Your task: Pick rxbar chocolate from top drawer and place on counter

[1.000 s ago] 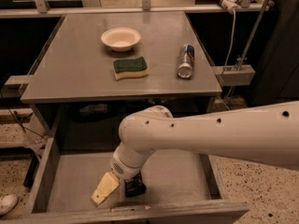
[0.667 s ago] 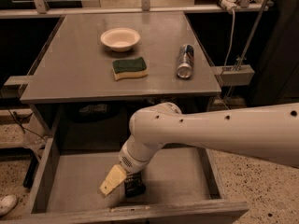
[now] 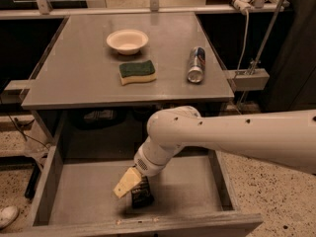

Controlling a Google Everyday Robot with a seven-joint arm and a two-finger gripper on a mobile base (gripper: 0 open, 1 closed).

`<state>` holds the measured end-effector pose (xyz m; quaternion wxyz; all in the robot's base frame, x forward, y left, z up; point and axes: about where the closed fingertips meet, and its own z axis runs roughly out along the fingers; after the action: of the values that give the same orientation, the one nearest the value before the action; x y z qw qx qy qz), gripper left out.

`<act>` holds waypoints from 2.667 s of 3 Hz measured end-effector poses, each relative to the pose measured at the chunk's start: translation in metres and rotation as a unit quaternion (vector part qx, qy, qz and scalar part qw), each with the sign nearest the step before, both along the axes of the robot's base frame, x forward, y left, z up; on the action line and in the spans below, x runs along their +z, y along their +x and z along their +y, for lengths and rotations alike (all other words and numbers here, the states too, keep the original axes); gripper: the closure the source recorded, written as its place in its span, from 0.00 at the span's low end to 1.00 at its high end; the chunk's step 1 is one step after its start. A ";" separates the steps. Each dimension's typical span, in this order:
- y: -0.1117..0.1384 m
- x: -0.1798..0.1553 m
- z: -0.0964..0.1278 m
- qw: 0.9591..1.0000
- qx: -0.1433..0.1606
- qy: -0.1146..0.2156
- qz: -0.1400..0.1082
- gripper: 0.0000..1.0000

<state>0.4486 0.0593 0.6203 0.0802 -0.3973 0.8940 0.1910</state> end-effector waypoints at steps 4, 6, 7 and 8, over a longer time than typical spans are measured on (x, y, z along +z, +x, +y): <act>-0.025 -0.003 0.003 1.000 0.000 0.007 -0.002 0.00; -0.009 0.027 -0.004 0.999 -0.024 0.006 -0.034 0.00; -0.026 0.006 0.008 0.999 -0.039 -0.016 -0.021 0.00; -0.034 -0.004 0.021 0.997 -0.061 -0.034 -0.017 0.00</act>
Offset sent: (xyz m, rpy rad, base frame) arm -0.0514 0.0012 -0.0197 0.0211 0.0592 0.0483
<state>0.4147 0.0803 0.6167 0.0934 -0.3481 0.9208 0.1489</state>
